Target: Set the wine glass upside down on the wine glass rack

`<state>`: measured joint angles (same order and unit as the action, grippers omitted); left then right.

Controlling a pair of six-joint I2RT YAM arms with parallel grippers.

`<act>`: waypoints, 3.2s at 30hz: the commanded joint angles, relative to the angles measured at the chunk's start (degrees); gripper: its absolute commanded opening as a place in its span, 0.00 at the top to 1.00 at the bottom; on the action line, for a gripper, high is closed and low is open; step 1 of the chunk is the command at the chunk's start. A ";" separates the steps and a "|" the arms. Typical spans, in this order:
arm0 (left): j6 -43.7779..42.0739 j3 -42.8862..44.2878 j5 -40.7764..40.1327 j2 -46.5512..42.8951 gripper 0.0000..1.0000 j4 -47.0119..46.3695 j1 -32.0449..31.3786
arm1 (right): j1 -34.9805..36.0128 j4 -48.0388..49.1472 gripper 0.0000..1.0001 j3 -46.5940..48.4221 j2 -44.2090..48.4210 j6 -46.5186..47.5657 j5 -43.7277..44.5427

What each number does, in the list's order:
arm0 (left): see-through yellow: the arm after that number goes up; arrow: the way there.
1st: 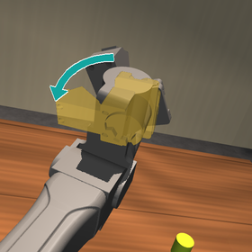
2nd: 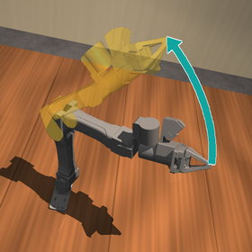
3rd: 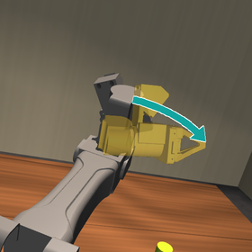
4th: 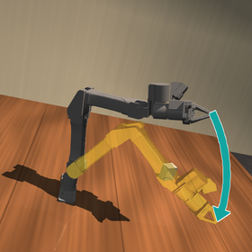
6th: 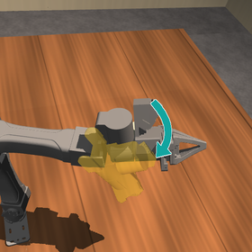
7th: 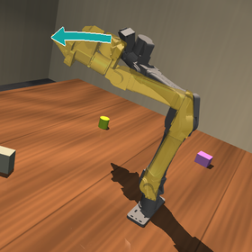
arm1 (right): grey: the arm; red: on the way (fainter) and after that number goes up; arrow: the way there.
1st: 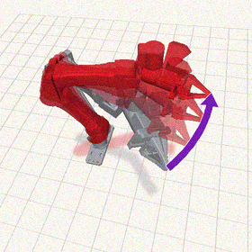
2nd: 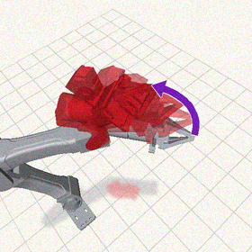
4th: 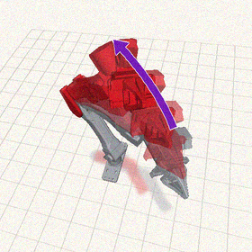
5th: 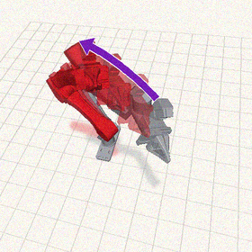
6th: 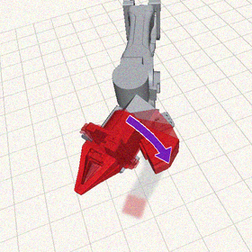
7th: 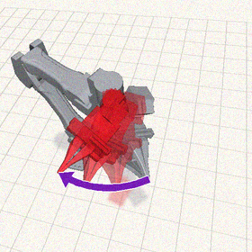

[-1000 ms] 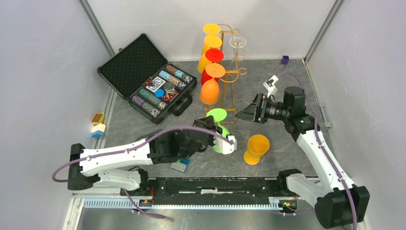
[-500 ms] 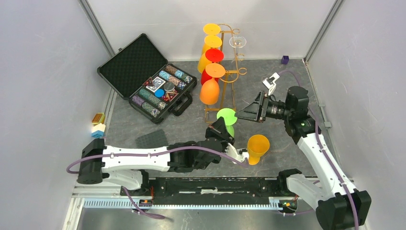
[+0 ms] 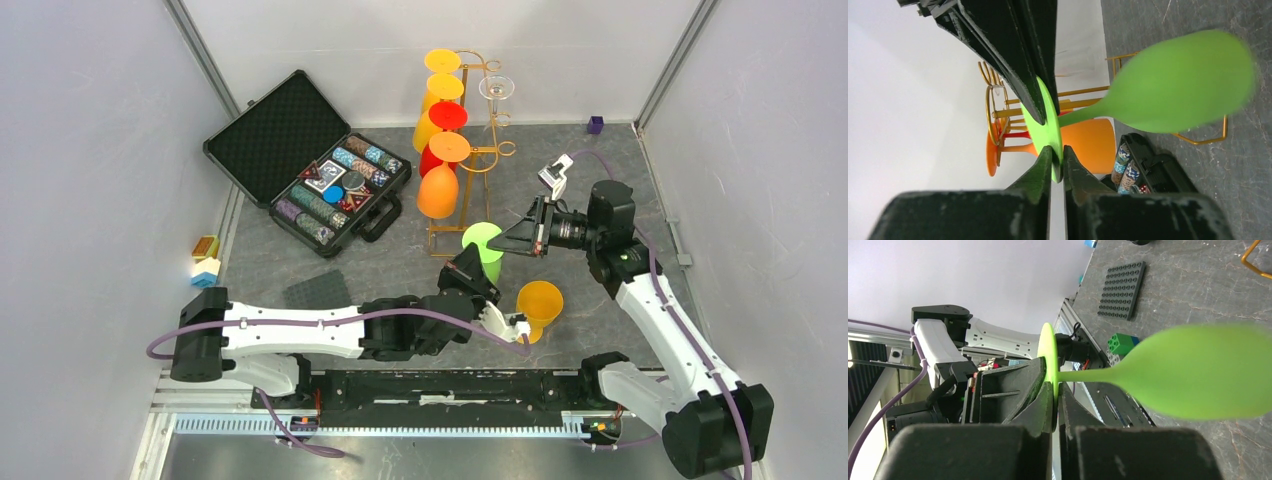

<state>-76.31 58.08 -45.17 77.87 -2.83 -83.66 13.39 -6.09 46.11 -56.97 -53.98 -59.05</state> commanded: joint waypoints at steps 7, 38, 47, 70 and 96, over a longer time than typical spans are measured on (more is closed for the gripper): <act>1.09 1.39 -3.41 -1.39 0.19 -3.23 -0.55 | 0.30 0.60 1.00 0.46 -0.40 4.16 0.65; 80.76 27.13 53.65 -0.29 0.00 32.53 24.19 | 0.15 -19.45 1.00 9.44 -3.74 23.39 6.75; 103.66 20.16 74.84 -2.49 0.00 24.94 43.65 | -0.25 -21.75 1.00 11.33 -4.59 25.72 7.89; 109.80 4.05 59.33 -18.40 0.00 26.99 63.11 | -7.67 -33.46 1.00 26.08 -8.67 35.43 24.13; 109.31 0.27 50.70 -23.25 0.00 27.96 63.12 | -10.33 -28.19 1.00 44.70 -21.22 25.62 27.06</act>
<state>34.00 58.63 6.76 55.64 25.69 -20.71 4.05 -36.86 84.05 -75.68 -26.17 -31.46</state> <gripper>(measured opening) 0.994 0.015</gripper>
